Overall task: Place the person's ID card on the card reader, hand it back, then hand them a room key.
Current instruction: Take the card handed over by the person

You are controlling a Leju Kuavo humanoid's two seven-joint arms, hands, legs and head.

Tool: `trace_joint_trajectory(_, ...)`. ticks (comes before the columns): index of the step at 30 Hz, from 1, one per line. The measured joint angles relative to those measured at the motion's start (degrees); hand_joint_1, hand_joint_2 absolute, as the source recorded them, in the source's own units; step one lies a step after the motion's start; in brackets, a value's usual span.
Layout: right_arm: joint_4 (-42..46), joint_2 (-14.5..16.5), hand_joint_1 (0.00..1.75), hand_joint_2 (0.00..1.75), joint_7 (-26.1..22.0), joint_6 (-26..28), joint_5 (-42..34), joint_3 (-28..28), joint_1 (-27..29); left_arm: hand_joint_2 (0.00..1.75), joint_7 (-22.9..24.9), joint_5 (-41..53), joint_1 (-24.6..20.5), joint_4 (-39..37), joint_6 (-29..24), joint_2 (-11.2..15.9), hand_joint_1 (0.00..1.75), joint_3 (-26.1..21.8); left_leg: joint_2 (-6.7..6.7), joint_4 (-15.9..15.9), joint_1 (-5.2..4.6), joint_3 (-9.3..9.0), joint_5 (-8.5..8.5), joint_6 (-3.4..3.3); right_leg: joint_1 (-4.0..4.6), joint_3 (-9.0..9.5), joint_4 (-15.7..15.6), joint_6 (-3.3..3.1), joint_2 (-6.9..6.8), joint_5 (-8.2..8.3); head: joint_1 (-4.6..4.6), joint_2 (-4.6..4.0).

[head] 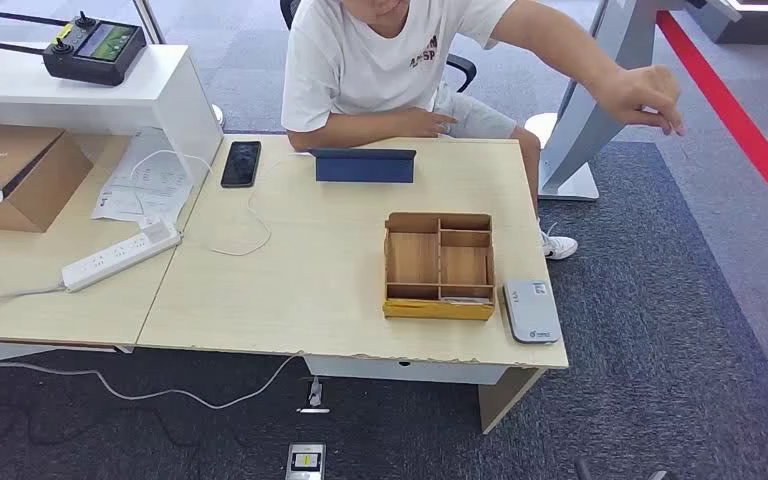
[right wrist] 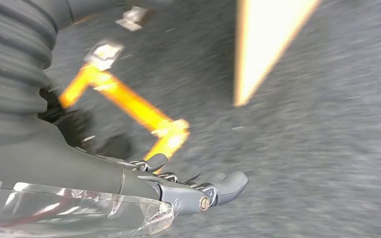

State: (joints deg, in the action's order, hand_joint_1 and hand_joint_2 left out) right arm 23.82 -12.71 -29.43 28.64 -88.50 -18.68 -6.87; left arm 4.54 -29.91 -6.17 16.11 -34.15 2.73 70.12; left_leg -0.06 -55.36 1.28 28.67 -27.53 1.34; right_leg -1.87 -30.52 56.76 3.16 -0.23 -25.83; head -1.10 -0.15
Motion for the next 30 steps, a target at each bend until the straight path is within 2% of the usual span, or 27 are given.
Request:
trace_joint_trajectory(4, 8.1, -0.5, 0.00, 1.75, -3.4, 3.2, 4.6, 4.3, 0.2, 0.00, -0.3, -0.6, 0.0, 0.0, 0.0, 0.0, 0.00, 0.0, 0.00, 0.0, 0.01, -0.04, 0.01, 0.00, 0.01, 0.03, 0.0, 0.01, 0.00, 0.02, -0.01, 0.00)
trace_joint_trajectory(6, 14.2, -0.7, 0.00, 0.87, -4.8, 5.8, 9.4, 6.9, 0.3, 0.00, -0.5, -0.8, 0.0, 0.0, -0.1, 0.0, 0.00, 0.0, -0.02, 0.0, 0.02, -0.05, 0.01, 0.00, 0.01, 0.05, 0.0, 0.01, -0.01, 0.02, 0.00, 0.00)
trace_joint_trajectory(8, 21.0, -0.7, 0.00, 0.87, -6.0, 8.4, 15.4, 9.1, 0.5, 0.00, -0.7, -1.0, 0.0, 0.0, -0.4, 0.0, 0.00, 0.1, -0.04, 0.0, 0.02, -0.05, 0.02, 0.01, 0.01, 0.06, 0.0, 0.01, -0.01, 0.02, 0.00, 0.00)
trace_joint_trajectory(10, 27.9, -0.4, 0.00, 1.75, -6.8, 10.0, 22.6, 11.3, 0.4, 0.00, -0.9, -1.2, 0.0, 0.0, -0.8, 0.0, 0.00, 0.1, -0.05, 0.0, 0.02, -0.06, 0.03, 0.02, 0.02, 0.06, 0.0, 0.01, -0.01, 0.02, -0.01, 0.00)
trace_joint_trajectory(12, 34.4, 0.5, 0.00, 1.75, -6.0, 10.6, 32.4, 13.8, 0.3, 0.00, -1.0, -1.3, 0.0, 0.0, -0.9, 0.0, 0.00, 0.2, -0.06, 0.0, 0.03, -0.06, 0.03, 0.02, 0.02, 0.07, 0.0, 0.01, -0.01, 0.02, -0.02, 0.00)
trace_joint_trajectory(15, 44.9, 3.6, 0.00, 1.75, -2.1, 10.9, 48.4, 17.9, 0.0, 0.00, -1.1, -1.2, 0.0, 0.1, -1.2, 0.0, 0.00, 0.3, -0.07, 0.0, 0.03, -0.08, 0.04, 0.03, 0.03, 0.05, 0.0, 0.00, -0.03, 0.02, 0.00, 0.00)
trace_joint_trajectory(17, 51.3, 5.7, 0.00, 1.75, 0.3, 11.0, 55.7, 20.2, -0.4, 0.00, -1.1, -1.1, 0.0, 0.1, -1.3, 0.0, 0.00, 0.3, -0.08, 0.0, 0.04, -0.11, 0.04, 0.03, 0.03, 0.04, 0.0, 0.00, -0.04, 0.02, -0.01, 0.00)
trace_joint_trajectory(26, 70.5, 12.3, 0.00, 1.75, 2.7, 11.0, 67.1, 23.8, -0.4, 0.00, -0.7, -0.5, 0.0, 0.1, -1.2, 0.0, 0.00, 0.5, -0.03, 0.0, 0.02, -0.12, 0.03, 0.03, 0.02, 0.00, 0.0, 0.00, -0.02, 0.01, -0.01, 0.00)
trace_joint_trajectory(30, 75.2, 14.4, 0.00, 1.75, 2.9, 11.0, 77.1, 23.8, -0.2, 0.00, -0.2, 0.0, -0.1, 0.1, -1.3, 0.0, 0.00, 1.2, -0.03, 0.0, 0.02, -0.12, 0.03, 0.03, 0.02, 0.00, 0.0, 0.00, -0.02, 0.01, -0.01, 0.00)
